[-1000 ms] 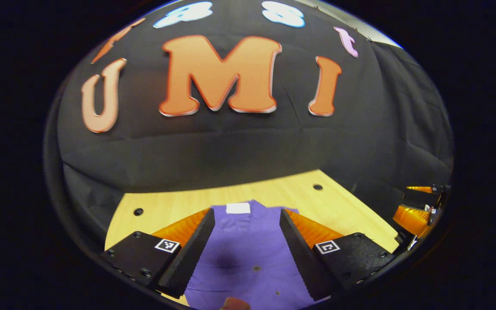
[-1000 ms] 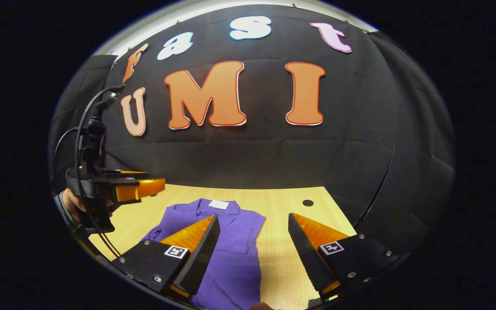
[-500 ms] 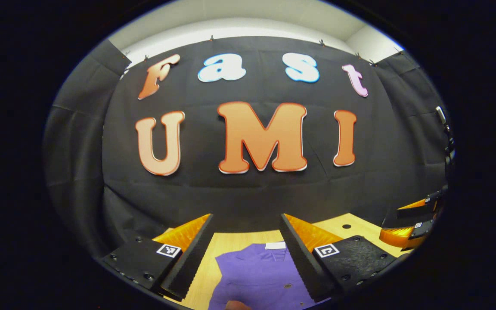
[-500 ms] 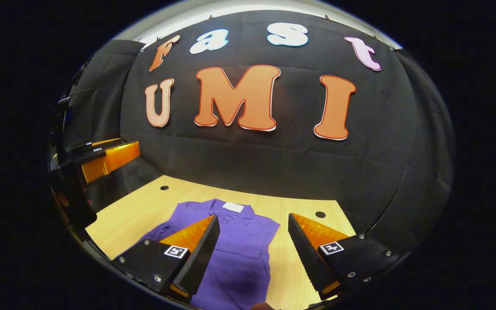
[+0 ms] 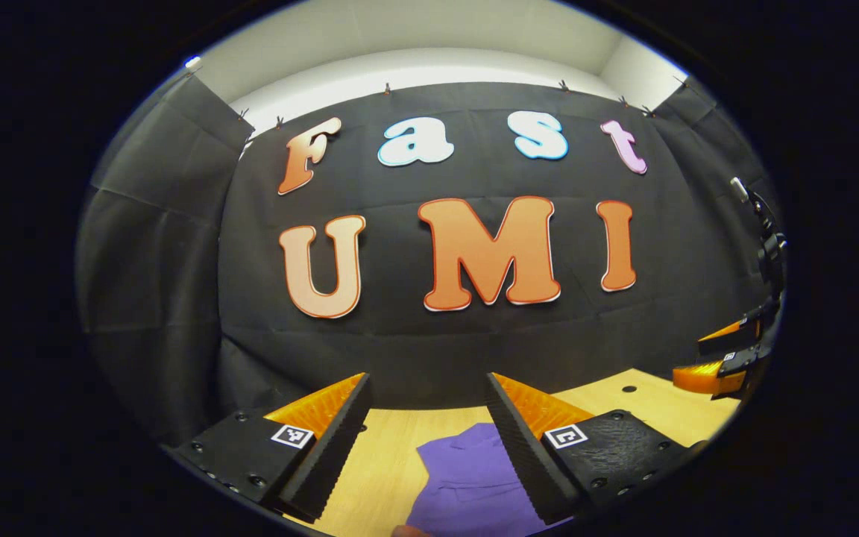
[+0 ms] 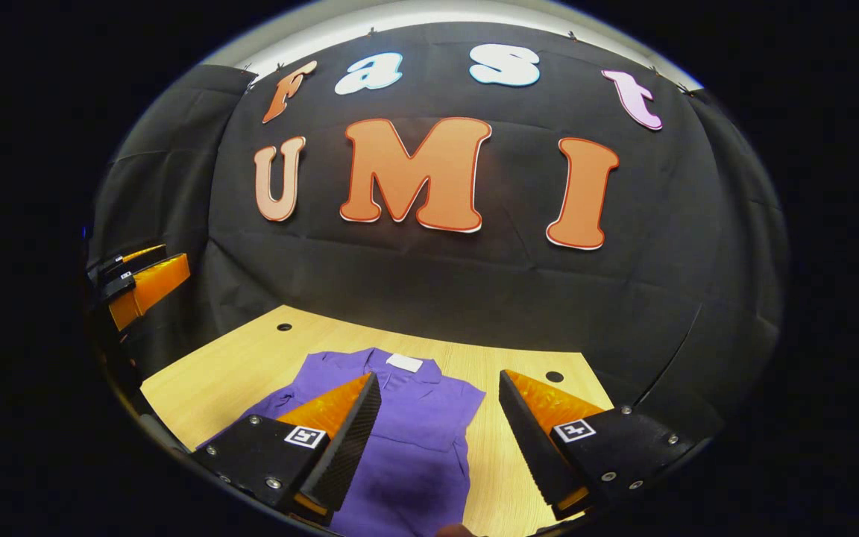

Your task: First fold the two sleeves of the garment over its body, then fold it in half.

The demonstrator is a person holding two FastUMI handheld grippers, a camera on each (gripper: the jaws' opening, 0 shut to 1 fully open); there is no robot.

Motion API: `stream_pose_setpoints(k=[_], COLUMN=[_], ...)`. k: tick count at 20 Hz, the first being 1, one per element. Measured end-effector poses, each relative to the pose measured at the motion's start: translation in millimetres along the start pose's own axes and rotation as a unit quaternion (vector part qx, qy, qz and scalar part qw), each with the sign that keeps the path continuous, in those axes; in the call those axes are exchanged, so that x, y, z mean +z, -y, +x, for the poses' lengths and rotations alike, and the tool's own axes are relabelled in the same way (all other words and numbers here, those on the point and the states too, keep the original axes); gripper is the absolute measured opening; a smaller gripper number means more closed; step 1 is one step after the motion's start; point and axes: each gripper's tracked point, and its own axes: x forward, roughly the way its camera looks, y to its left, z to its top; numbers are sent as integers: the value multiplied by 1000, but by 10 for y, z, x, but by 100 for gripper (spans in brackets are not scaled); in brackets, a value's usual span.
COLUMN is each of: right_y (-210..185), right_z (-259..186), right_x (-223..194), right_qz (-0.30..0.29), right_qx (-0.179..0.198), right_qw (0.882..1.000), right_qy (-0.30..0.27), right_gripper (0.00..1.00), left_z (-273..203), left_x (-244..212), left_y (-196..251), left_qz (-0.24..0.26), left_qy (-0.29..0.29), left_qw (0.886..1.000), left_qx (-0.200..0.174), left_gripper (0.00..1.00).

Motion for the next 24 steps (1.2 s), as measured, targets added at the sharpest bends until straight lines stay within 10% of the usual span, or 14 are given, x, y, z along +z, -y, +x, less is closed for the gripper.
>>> stream_pose_setpoints(k=[11,24], right_y=[14,-61], right_z=[-209,-406], right_x=[-1182,-2437], right_qz=[31,78], right_qx=[9,14], right_qw=[987,938], right_qy=[-160,-339], right_gripper=[95,96], left_z=[-231,-879], left_x=[-1325,-2630], left_y=[63,-46], left_qz=[-3,1], left_qy=[-202,-489], left_qw=[979,871], left_qx=[-40,-49], left_gripper=[97,98])
